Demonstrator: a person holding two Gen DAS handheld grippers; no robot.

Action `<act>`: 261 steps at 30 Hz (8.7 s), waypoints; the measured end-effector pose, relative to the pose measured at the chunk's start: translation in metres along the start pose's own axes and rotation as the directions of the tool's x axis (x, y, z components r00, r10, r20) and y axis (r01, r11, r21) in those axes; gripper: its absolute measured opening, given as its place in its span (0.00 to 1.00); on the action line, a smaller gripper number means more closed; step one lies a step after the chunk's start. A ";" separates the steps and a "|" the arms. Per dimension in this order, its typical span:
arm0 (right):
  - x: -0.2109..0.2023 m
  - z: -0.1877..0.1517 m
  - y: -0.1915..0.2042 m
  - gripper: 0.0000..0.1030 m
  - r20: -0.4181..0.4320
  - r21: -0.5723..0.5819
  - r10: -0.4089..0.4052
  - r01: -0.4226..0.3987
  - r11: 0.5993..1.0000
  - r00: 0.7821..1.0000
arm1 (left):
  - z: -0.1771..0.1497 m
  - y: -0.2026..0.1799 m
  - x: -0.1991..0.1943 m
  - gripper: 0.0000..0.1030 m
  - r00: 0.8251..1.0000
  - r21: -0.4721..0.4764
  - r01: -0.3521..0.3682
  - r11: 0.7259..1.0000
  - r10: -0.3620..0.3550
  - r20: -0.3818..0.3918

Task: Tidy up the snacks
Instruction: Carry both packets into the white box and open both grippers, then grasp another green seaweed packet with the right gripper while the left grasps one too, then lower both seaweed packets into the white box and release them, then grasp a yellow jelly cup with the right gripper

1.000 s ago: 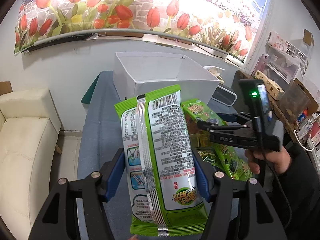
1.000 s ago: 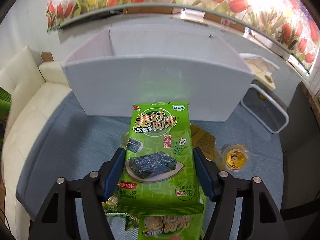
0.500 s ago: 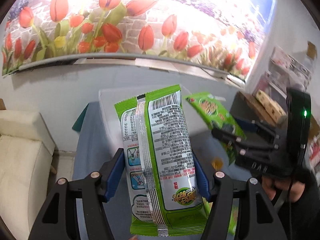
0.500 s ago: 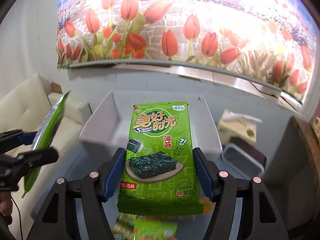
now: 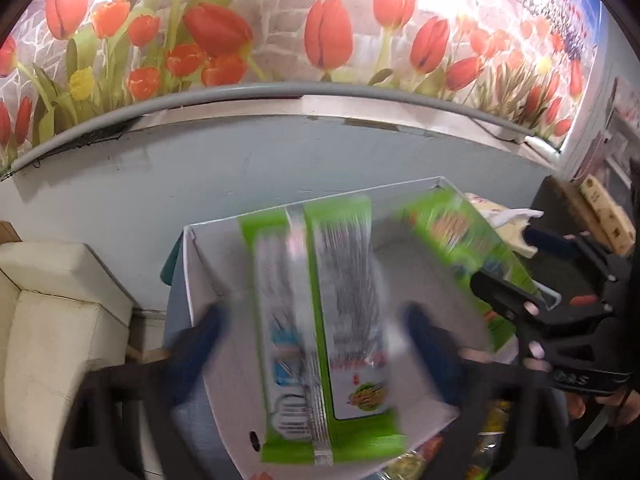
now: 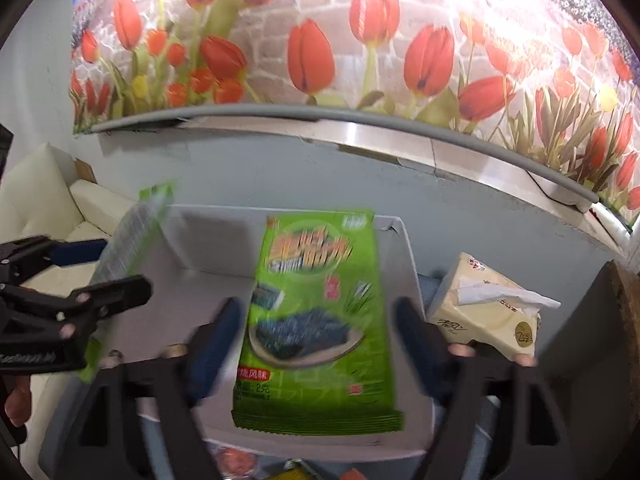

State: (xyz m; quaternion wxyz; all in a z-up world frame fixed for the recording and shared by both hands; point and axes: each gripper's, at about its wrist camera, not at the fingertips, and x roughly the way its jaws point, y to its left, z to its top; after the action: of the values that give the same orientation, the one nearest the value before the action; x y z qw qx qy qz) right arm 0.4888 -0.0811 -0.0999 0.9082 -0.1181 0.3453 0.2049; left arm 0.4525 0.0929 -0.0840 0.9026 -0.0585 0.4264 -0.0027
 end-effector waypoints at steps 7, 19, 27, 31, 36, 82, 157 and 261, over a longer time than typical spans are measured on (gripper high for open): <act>-0.003 -0.014 -0.009 1.00 0.025 0.014 -0.008 0.007 1.000 1.000 | -0.004 0.004 -0.005 1.00 1.000 -0.016 0.004 1.000 -0.004 0.026; -0.085 -0.056 -0.012 1.00 0.172 0.078 0.050 -0.064 0.995 0.984 | -0.049 -0.008 -0.079 1.00 0.989 -0.007 0.010 1.000 -0.009 0.146; -0.150 -0.135 -0.002 1.00 0.157 0.126 0.063 -0.083 0.989 0.986 | -0.144 -0.027 -0.135 1.00 0.989 0.006 0.048 0.999 -0.048 0.140; -0.158 -0.174 0.015 1.00 0.063 0.125 0.042 -0.050 0.991 0.997 | -0.193 -0.032 -0.146 1.00 0.992 -0.021 0.088 0.996 -0.086 0.092; -0.150 -0.216 0.035 1.00 -0.021 0.123 0.103 -0.100 0.987 0.994 | -0.237 -0.042 -0.159 1.00 0.996 -0.026 0.080 0.996 -0.079 0.052; -0.242 -0.321 -0.051 0.70 -0.066 0.209 -0.087 0.099 0.973 0.994 | -0.260 -0.201 -0.098 1.00 0.998 -0.063 -0.053 0.997 0.051 -0.032; -0.030 0.004 0.007 0.70 0.044 -0.004 0.082 -0.082 0.997 0.996 | -0.006 -0.019 -0.055 0.76 0.989 0.080 0.036 0.996 -0.047 0.141; -0.142 -0.213 -0.026 0.37 0.013 0.124 0.089 -0.090 0.988 0.996 | -0.167 -0.082 0.010 0.68 0.999 0.043 -0.011 0.999 0.013 -0.034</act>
State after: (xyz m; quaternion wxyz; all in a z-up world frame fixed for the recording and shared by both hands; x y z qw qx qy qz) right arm 0.2811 -0.2213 -0.1585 0.9051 -0.0447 0.3588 0.2239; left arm 0.3344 -0.0067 -0.1878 0.8963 -0.0365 0.4419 -0.0073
